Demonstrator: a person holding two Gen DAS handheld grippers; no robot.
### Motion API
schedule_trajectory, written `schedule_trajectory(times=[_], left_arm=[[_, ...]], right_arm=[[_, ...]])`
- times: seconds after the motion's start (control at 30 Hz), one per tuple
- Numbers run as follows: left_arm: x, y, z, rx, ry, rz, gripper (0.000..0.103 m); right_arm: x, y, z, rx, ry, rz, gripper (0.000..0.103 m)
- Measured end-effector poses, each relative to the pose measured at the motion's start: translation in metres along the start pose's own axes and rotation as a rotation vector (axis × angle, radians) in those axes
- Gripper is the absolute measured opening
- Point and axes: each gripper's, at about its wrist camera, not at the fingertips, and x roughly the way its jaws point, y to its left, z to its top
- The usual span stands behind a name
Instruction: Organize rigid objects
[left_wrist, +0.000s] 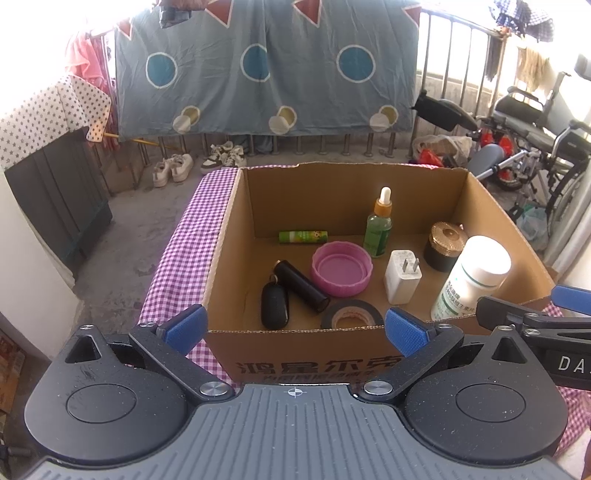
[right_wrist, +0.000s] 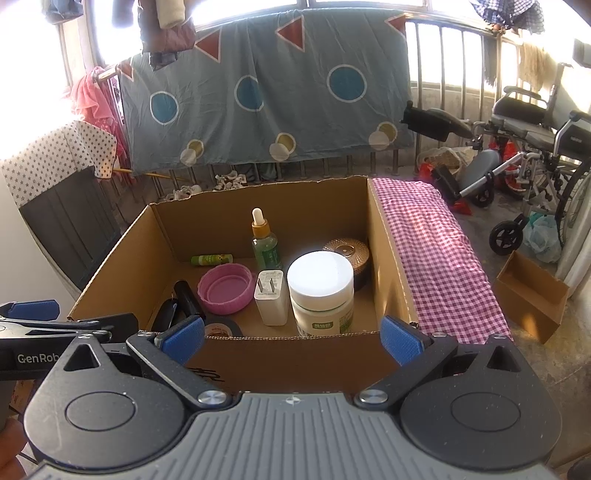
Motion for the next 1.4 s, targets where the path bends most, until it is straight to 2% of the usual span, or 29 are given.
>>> schedule_trajectory(times=[1.4], left_arm=[[0.0004,0.0006,-0.0032,-0.004,0.022,-0.021,0.102]], right_arm=[[-0.0031,-0.0041,-0.0050,-0.003,0.010,-0.009,0.103]])
